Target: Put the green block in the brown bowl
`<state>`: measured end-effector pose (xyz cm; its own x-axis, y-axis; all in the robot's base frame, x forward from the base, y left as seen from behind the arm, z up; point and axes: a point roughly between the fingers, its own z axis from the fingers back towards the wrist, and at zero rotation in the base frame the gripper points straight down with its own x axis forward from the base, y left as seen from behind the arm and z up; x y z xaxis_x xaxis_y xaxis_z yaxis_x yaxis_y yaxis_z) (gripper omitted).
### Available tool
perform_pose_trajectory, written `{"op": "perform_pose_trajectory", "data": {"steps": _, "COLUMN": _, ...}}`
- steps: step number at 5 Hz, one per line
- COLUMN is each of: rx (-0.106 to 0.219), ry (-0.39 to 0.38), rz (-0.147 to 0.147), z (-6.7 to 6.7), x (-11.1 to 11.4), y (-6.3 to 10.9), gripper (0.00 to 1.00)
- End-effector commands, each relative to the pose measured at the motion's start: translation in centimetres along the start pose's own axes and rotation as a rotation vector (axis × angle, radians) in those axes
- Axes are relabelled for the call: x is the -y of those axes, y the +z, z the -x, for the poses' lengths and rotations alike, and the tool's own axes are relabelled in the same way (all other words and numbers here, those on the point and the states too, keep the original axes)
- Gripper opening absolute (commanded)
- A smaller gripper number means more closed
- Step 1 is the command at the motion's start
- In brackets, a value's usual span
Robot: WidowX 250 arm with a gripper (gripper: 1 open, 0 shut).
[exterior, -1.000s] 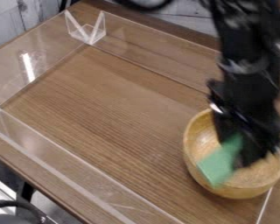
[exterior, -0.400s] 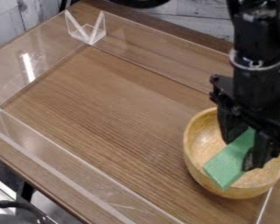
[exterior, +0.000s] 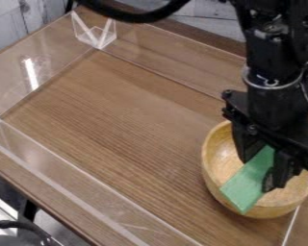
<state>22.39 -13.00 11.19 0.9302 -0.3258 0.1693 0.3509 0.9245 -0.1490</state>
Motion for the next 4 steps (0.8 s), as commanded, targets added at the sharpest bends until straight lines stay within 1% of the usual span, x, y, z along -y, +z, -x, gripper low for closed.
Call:
{"op": "perform_pose_trajectory", "data": {"steps": 1, "rx": 0.058, "ry": 0.002, "rz": 0.003, "z": -0.7, "x": 0.0, "y": 0.8, "gripper": 0.0}}
{"op": "perform_pose_trajectory", "data": {"steps": 4, "rx": 0.062, "ry": 0.035, "rz": 0.01, "z": -0.9, "x": -0.7, "y": -0.6, "gripper": 0.0}}
